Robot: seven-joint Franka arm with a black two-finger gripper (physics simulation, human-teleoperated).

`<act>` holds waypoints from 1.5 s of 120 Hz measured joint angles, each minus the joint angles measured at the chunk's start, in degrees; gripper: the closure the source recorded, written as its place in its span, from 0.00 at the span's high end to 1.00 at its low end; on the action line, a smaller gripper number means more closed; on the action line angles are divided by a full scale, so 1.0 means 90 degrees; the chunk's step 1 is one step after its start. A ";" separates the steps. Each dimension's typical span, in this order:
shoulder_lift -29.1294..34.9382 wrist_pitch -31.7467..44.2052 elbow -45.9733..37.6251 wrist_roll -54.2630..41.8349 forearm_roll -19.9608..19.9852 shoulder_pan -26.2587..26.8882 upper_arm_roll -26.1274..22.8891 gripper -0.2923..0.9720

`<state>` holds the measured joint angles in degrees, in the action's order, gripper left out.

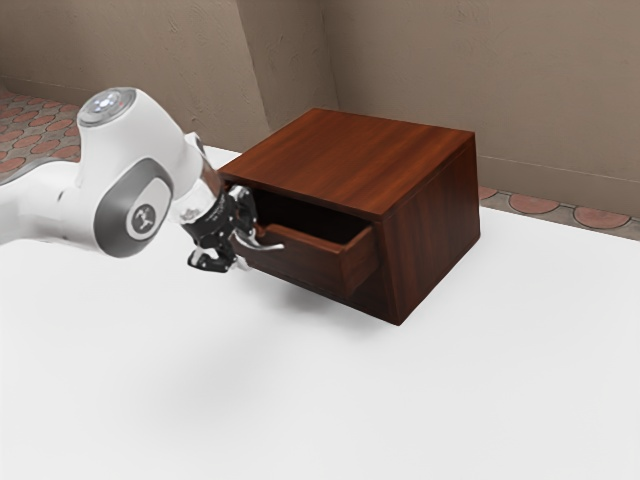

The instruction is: Pull the drawer handle with one arm to open the drawer

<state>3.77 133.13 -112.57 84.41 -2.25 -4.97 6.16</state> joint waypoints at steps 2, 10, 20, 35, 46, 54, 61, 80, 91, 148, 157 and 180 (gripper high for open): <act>0.0014 -0.0025 -0.0003 0.0012 0.0000 -0.0001 0.0000 0.35; 0.0072 -0.0111 -0.0049 0.0059 0.0000 -0.0009 0.0000 0.35; 0.0161 -0.0214 -0.0098 0.0111 0.0000 -0.0019 0.0000 0.35; 0.0317 -0.0340 -0.0218 0.0179 0.0002 -0.0035 -0.0002 0.35; 0.0437 -0.0405 -0.0331 0.0220 0.0000 -0.0050 0.0003 0.35; 0.0490 -0.0440 -0.0392 0.0247 -0.0003 -0.0058 0.0004 0.35; 0.0562 -0.0463 -0.0456 0.0270 -0.0002 -0.0058 0.0001 0.35; 0.0758 -0.0549 -0.0595 0.0344 -0.0002 -0.0082 0.0003 0.35; 0.0828 -0.0621 -0.0624 0.0390 0.0001 -0.0087 0.0002 0.35; 0.1296 -0.0901 -0.1078 0.0590 0.0002 -0.0158 0.0001 0.38; 0.1354 -0.0958 -0.1126 0.0624 0.0005 -0.0162 0.0004 0.38; 0.1482 -0.1225 -0.1148 0.0730 0.0018 -0.0138 0.0015 0.39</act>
<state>17.11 122.11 -122.90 90.98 -2.09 -6.21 6.30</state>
